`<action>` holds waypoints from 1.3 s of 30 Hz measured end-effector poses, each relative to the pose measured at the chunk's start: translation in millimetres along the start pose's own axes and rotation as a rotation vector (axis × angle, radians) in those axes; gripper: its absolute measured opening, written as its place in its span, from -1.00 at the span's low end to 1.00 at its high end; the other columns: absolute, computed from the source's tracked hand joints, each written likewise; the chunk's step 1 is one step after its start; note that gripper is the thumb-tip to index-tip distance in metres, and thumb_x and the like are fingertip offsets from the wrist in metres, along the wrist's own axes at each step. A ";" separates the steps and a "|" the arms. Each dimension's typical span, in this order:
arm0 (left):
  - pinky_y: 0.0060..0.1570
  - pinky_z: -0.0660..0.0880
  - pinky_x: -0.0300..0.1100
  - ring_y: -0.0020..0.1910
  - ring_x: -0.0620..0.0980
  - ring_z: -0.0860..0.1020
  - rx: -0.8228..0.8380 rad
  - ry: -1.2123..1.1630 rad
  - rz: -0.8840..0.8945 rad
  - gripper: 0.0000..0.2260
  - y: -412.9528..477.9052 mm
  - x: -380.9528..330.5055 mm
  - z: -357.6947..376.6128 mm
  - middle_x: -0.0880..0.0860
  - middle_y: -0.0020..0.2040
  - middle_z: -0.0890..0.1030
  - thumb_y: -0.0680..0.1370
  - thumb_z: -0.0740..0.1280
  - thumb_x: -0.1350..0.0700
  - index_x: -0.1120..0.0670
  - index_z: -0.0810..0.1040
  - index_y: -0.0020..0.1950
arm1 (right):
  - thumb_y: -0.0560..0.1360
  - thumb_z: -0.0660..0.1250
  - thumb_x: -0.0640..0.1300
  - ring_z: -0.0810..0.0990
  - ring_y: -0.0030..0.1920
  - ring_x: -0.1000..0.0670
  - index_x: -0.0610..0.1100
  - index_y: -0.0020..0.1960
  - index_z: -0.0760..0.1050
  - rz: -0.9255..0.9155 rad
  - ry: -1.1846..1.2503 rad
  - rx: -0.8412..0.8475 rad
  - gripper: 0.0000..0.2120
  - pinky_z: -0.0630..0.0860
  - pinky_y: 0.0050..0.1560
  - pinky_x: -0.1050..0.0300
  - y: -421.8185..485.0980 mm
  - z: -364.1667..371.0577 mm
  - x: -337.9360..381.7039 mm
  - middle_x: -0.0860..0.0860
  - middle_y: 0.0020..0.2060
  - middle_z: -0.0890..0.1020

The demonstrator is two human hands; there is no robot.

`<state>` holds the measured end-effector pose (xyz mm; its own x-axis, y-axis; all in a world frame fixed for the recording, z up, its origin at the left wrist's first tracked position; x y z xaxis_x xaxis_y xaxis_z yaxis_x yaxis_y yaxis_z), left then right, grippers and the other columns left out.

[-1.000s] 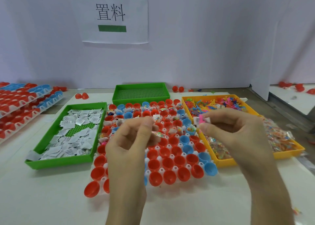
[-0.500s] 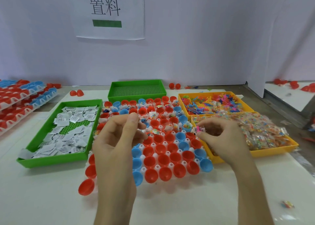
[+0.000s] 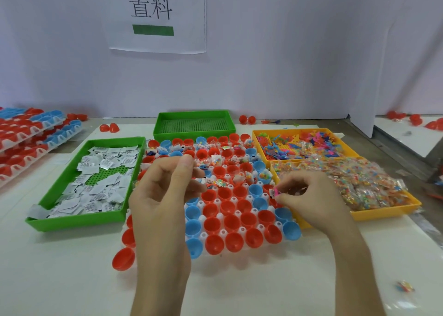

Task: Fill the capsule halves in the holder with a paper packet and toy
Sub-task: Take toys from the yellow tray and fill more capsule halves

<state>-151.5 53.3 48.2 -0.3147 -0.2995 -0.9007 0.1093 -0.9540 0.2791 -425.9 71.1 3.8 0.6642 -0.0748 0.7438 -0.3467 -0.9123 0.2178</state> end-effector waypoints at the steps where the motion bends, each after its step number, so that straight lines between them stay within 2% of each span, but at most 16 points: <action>1: -0.14 0.53 -0.17 -0.28 -0.05 0.57 -0.003 0.003 0.000 -0.83 0.2 0.1 -0.6 0.05 -0.24 0.64 0.42 0.40 -0.09 0.00 0.63 -0.24 | 0.36 0.54 -0.31 0.59 -0.26 0.24 0.04 -0.31 0.66 0.004 -0.014 0.008 -0.75 0.43 -0.36 0.44 0.2 1.3 -0.4 0.24 -0.35 0.64; 7: -0.10 0.49 -0.10 -0.27 -0.04 0.56 -0.004 -0.008 0.006 -0.86 0.9 -0.9 -1.6 0.03 -0.25 0.63 0.45 0.39 -0.04 -0.01 0.63 -0.25 | 0.35 0.53 -0.32 0.57 -0.21 0.34 0.03 -0.30 0.69 0.031 -0.028 0.034 -0.75 0.42 -0.34 0.50 2.2 6.6 -3.9 0.35 -0.35 0.61; 13: -0.09 0.49 -0.09 -0.28 -0.03 0.56 -0.002 -0.012 0.009 -0.86 -0.5 -1.3 -1.5 0.03 -0.25 0.62 0.45 0.39 -0.04 -0.02 0.62 -0.26 | 0.37 0.53 -0.29 0.60 -0.25 0.27 0.15 -0.36 0.65 0.080 -0.045 0.027 -0.66 0.42 -0.41 0.48 3.7 7.5 -8.7 0.27 -0.42 0.63; 16: -0.10 0.49 -0.10 -0.29 -0.04 0.56 -0.003 -0.012 0.017 -0.86 -0.4 -1.5 -3.4 0.01 -0.26 0.61 0.46 0.39 -0.03 -0.02 0.62 -0.26 | 0.40 0.53 -0.26 0.63 -0.29 0.18 0.18 -0.37 0.63 0.106 -0.068 0.020 -0.64 0.43 -0.40 0.42 3.6 9.7 -9.0 0.22 -0.39 0.65; 19: -0.13 0.48 -0.14 -0.29 -0.05 0.55 0.001 -0.016 0.026 -0.86 0.1 -1.5 -4.5 0.00 -0.27 0.61 0.48 0.38 -0.01 -0.02 0.62 -0.26 | 0.42 0.52 -0.25 0.62 -0.30 0.19 0.19 -0.35 0.63 0.105 -0.079 0.011 -0.65 0.44 -0.41 0.41 2.8 10.0 -6.2 0.23 -0.38 0.64; 23: -0.14 0.48 -0.18 -0.29 -0.07 0.55 0.012 -0.015 0.031 -0.86 0.2 -0.7 -2.4 -0.02 -0.26 0.62 0.49 0.39 -0.01 -0.04 0.62 -0.26 | 0.39 0.56 -0.24 0.57 -0.24 0.32 0.13 -0.28 0.64 0.088 -0.044 -0.007 -0.72 0.43 -0.43 0.45 1.9 7.5 -5.6 0.21 -0.34 0.65; 29: -0.15 0.47 -0.20 -0.30 -0.06 0.55 0.010 -0.020 0.026 -0.86 -1.1 0.5 -0.9 -0.02 -0.26 0.62 0.47 0.38 -0.01 -0.03 0.62 -0.26 | 0.38 0.56 -0.26 0.58 -0.25 0.31 0.06 -0.27 0.70 0.088 -0.038 0.027 -0.78 0.42 -0.42 0.47 2.5 10.9 -6.9 0.23 -0.41 0.63; 34: -0.13 0.47 -0.17 -0.30 -0.06 0.54 0.021 -0.040 0.013 -0.84 -2.2 0.7 -0.4 -0.01 -0.26 0.61 0.50 0.43 0.02 -0.02 0.61 -0.27 | 0.40 0.51 -0.30 0.53 -0.23 0.38 0.03 -0.25 0.70 0.060 -0.077 0.031 -0.77 0.40 -0.36 0.52 1.7 18.7 -3.0 0.22 -0.34 0.63; 36: -0.14 0.48 -0.18 -0.30 -0.06 0.54 0.027 -0.050 0.007 -0.85 -2.4 0.4 0.5 -0.01 -0.26 0.61 0.49 0.40 0.02 -0.02 0.61 -0.27 | 0.40 0.50 -0.29 0.55 -0.22 0.34 0.06 -0.23 0.69 0.058 -0.095 0.020 -0.76 0.41 -0.35 0.51 1.6 18.1 -3.1 0.21 -0.30 0.63; 39: -0.14 0.48 -0.18 -0.31 -0.06 0.54 0.017 -0.045 0.016 -0.84 -2.3 -1.9 -0.6 -0.02 -0.27 0.61 0.50 0.43 0.01 -0.02 0.61 -0.27 | 0.40 0.50 -0.29 0.56 -0.26 0.18 0.12 -0.21 0.63 0.056 -0.128 -0.004 -0.71 0.40 -0.41 0.42 1.9 16.3 -3.6 0.17 -0.28 0.62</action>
<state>-150.6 56.1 49.1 -0.3556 -0.3142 -0.8802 0.0983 -0.9491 0.2991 -418.2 63.1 -8.8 0.7223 -0.1766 0.6687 -0.3881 -0.9037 0.1807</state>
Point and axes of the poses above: each hand's wrist, its own y-axis towards the middle knuckle, its own z-axis out of the palm, x = y × z, the point moved 10 cm from there along y, towards the middle knuckle
